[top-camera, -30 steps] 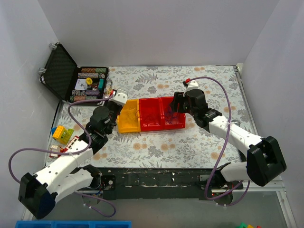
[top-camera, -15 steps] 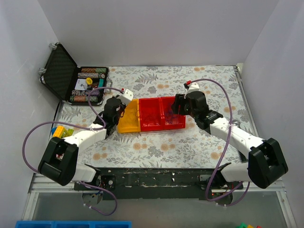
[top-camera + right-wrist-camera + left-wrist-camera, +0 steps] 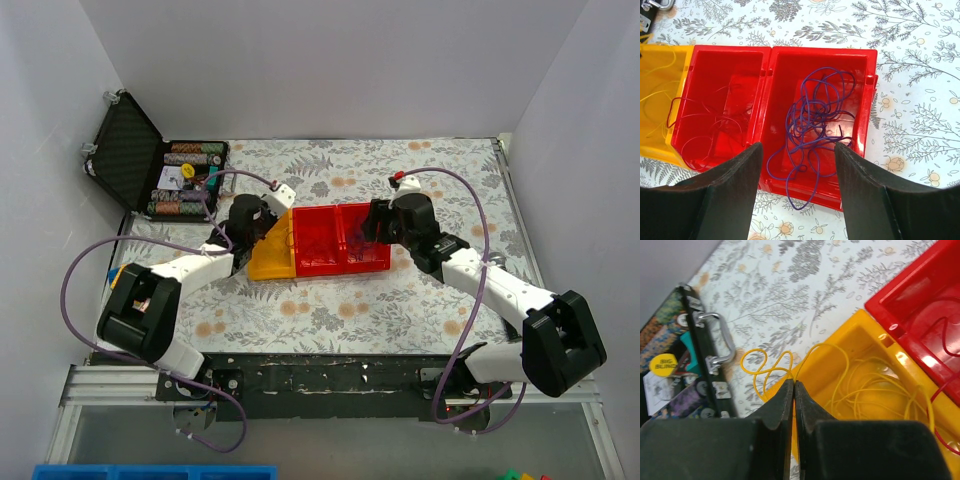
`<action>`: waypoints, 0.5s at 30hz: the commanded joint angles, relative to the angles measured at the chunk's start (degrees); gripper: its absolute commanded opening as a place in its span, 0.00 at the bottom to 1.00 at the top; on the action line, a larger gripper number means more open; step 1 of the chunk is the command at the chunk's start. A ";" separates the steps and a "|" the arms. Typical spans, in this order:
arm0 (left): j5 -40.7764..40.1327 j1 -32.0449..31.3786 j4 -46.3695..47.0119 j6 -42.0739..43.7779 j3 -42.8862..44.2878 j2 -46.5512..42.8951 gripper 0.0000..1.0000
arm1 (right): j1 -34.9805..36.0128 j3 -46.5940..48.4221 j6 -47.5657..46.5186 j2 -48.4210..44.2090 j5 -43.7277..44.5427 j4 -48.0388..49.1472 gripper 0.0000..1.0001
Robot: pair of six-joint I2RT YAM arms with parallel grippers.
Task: Untangle the cables
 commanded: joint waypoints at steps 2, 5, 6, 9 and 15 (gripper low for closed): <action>4.33 -0.05 -4.50 -0.06 1.54 2.94 0.00 | -0.80 -0.42 0.52 -1.35 0.59 1.37 0.67; 3.89 -0.05 -3.01 2.23 -0.92 3.38 0.00 | -1.15 -0.68 0.44 -1.27 0.41 1.45 0.67; 3.72 -0.05 -2.74 2.76 -1.62 3.21 0.00 | -1.24 -0.60 0.44 -1.09 0.41 1.46 0.67; 4.50 -0.05 -4.22 2.59 -1.72 2.95 0.02 | -1.42 -0.34 0.70 -0.91 -0.03 1.54 0.67; 9.24 -0.05 -17.65 -1.27 6.79 0.67 0.62 | -1.59 0.72 1.23 -0.30 -1.00 0.93 0.68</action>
